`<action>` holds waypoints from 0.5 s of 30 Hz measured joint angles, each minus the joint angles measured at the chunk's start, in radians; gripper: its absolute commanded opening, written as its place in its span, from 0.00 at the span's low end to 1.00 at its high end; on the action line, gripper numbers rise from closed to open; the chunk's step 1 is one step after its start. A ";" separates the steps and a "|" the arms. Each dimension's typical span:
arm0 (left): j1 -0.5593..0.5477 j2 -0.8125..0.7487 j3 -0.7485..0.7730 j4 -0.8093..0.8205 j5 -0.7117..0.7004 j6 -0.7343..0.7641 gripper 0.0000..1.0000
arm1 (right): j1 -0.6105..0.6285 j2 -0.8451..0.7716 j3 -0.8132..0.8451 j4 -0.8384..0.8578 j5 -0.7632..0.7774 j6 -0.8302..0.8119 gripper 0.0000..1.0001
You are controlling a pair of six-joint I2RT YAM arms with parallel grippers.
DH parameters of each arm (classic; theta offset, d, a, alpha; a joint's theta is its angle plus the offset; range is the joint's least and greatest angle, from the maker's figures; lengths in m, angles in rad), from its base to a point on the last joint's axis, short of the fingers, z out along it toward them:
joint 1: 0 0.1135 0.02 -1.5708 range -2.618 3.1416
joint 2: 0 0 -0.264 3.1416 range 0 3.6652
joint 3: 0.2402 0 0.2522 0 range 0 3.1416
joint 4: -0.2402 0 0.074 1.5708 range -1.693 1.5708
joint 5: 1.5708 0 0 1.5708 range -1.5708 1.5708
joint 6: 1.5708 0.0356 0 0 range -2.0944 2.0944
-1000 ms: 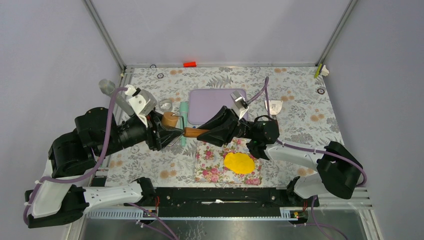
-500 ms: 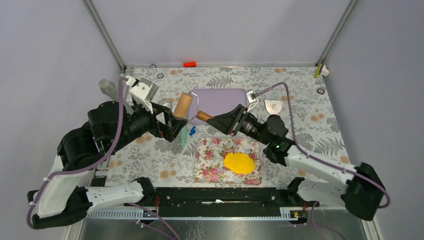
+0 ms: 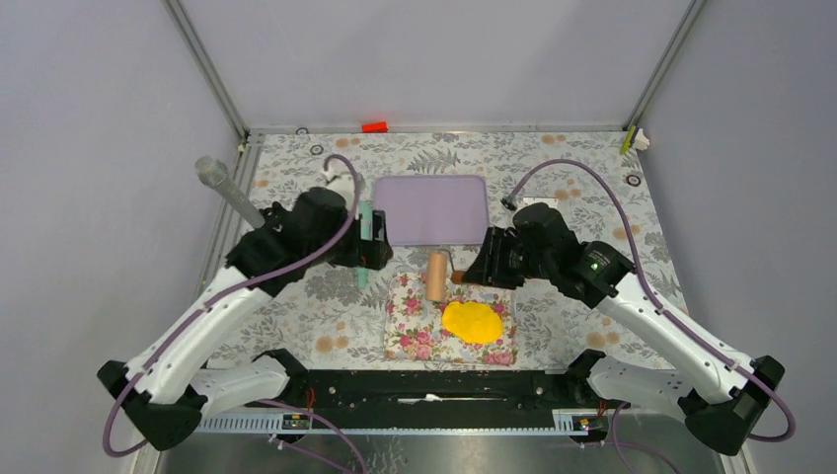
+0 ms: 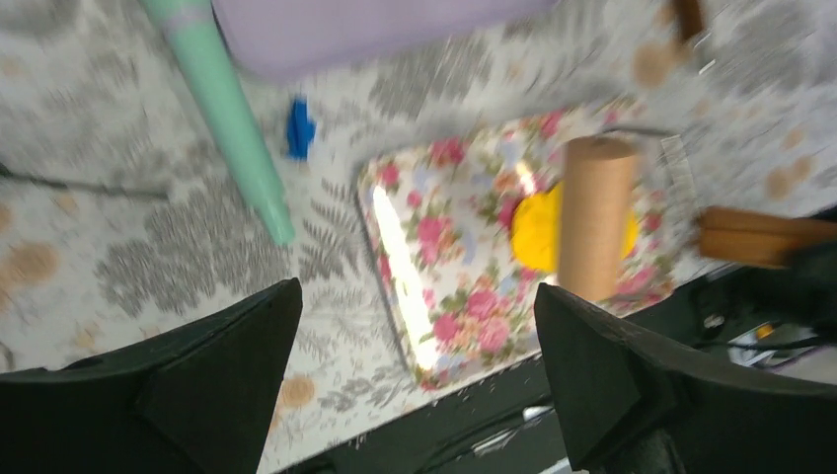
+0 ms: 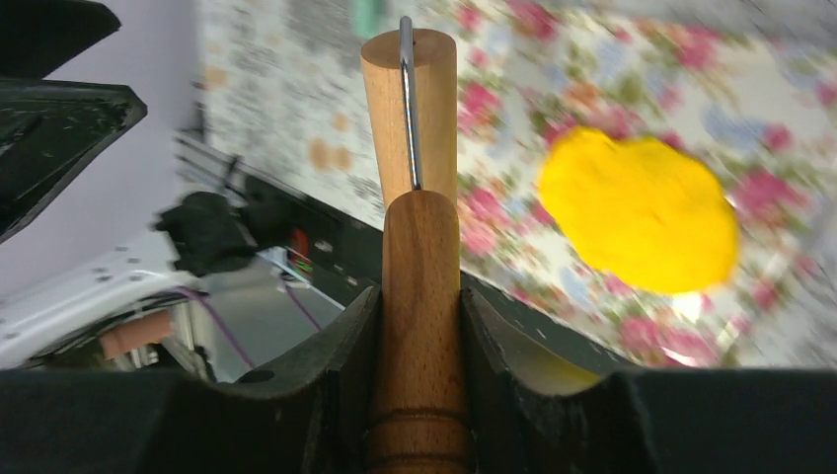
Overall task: Roll out the dumpling wrappers from the dough
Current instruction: Flatten out the dough on the work surface.
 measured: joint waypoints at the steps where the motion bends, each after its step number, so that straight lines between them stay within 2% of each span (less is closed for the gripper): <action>1: 0.000 0.011 -0.060 0.015 0.010 -0.012 0.99 | -0.010 0.002 0.000 -0.060 -0.001 -0.008 0.00; 6: 0.000 0.026 -0.293 0.065 0.036 -0.065 0.99 | -0.080 0.033 0.000 -0.249 -0.029 -0.042 0.00; 12: -0.029 0.003 -0.488 0.175 0.048 -0.123 0.98 | -0.129 0.090 0.000 -0.336 -0.100 -0.079 0.00; 15: -0.083 0.007 -0.557 0.232 0.047 -0.153 0.97 | -0.161 0.132 0.000 -0.385 -0.122 -0.093 0.00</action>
